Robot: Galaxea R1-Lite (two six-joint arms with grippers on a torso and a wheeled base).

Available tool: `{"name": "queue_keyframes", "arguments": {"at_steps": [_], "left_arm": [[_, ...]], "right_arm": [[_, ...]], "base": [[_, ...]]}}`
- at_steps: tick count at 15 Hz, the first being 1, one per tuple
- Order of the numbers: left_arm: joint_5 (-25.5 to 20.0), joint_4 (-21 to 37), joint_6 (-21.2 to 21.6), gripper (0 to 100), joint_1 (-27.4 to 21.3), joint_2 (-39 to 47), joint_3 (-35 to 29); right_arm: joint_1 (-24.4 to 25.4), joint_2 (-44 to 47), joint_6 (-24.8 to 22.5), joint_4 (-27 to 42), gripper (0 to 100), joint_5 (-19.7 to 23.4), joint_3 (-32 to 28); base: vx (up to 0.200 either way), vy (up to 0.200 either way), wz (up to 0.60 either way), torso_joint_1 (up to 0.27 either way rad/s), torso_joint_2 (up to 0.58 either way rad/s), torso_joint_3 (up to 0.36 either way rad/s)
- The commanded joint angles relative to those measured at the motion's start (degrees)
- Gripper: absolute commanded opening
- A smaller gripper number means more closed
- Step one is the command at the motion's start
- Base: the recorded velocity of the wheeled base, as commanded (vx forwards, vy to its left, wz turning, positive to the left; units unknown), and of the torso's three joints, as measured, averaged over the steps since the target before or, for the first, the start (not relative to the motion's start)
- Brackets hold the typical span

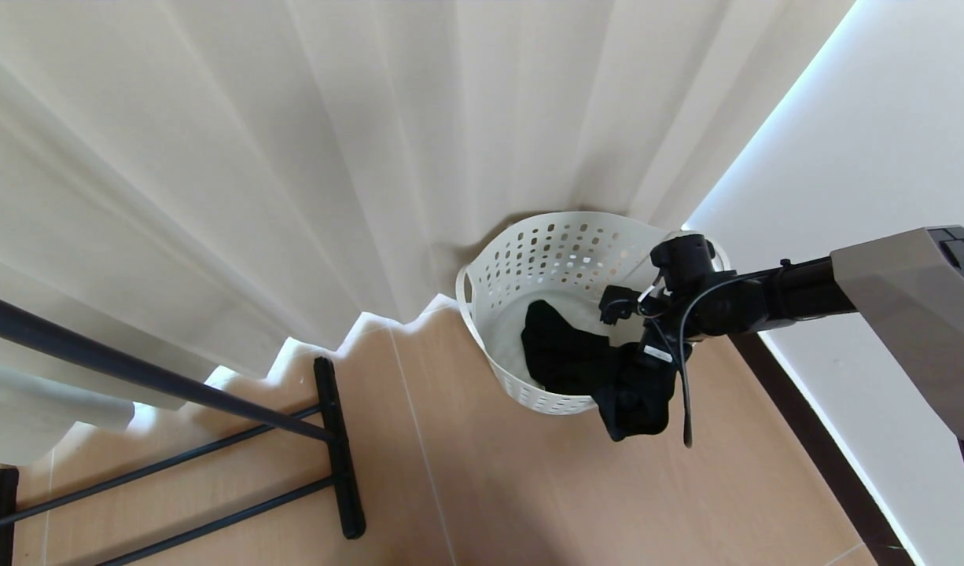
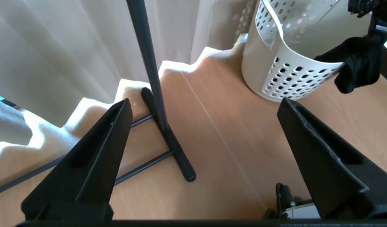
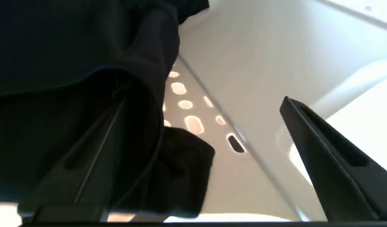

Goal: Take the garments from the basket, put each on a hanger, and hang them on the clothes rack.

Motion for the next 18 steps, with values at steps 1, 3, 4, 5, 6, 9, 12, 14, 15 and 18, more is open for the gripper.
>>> {"name": "queue_keyframes", "arguments": {"at_steps": [1, 3, 4, 5, 6, 9, 12, 14, 15, 18], "left_arm": [[0.0, 0.0, 0.0, 100, 0.0, 0.0, 0.0], [0.0, 0.0, 0.0, 100, 0.0, 0.0, 0.0], [0.0, 0.0, 0.0, 100, 0.0, 0.0, 0.0], [0.0, 0.0, 0.0, 100, 0.0, 0.0, 0.0], [0.0, 0.0, 0.0, 100, 0.0, 0.0, 0.0], [0.0, 0.0, 0.0, 100, 0.0, 0.0, 0.0], [0.0, 0.0, 0.0, 100, 0.0, 0.0, 0.0], [0.0, 0.0, 0.0, 100, 0.0, 0.0, 0.0], [0.0, 0.0, 0.0, 100, 0.0, 0.0, 0.0], [0.0, 0.0, 0.0, 100, 0.0, 0.0, 0.0]], "right_arm": [[0.0, 1.2, 0.0, 0.1, 0, 0.0, -0.2], [0.0, 1.8, 0.9, 0.1, 0, -0.3, -0.1], [0.0, 1.8, 0.9, 0.1, 0, -0.3, -0.1], [0.0, 1.6, 5.5, 0.4, 0, -1.1, 0.0], [-0.1, 1.2, 6.7, 1.0, 0, -1.1, 0.2], [0.2, -4.3, 15.3, 6.4, 0, -1.1, 0.1], [2.3, -13.2, 26.6, 13.0, 0, -0.4, 2.0], [3.9, -18.5, 32.1, 12.9, 0, 0.3, 6.0], [4.0, -18.7, 32.3, 12.9, 0, 0.3, 6.2], [7.8, -27.6, 35.9, 12.6, 0, 4.8, 11.8]], "base": [[0.0, 0.0, 0.0, 0.0, 0.0, 0.0], [0.0, 0.0, 0.0, 0.0, 0.0, 0.0], [0.0, 0.0, 0.0, 0.0, 0.0, 0.0], [0.0, 0.0, 0.0, 0.0, 0.0, 0.0], [0.0, 0.0, 0.0, 0.0, 0.0, 0.0], [0.0, 0.0, 0.0, 0.0, 0.0, 0.0], [0.0, 0.0, 0.0, 0.0, 0.0, 0.0], [0.0, 0.0, 0.0, 0.0, 0.0, 0.0], [0.0, 0.0, 0.0, 0.0, 0.0, 0.0], [0.0, 0.0, 0.0, 0.0, 0.0, 0.0]]}}
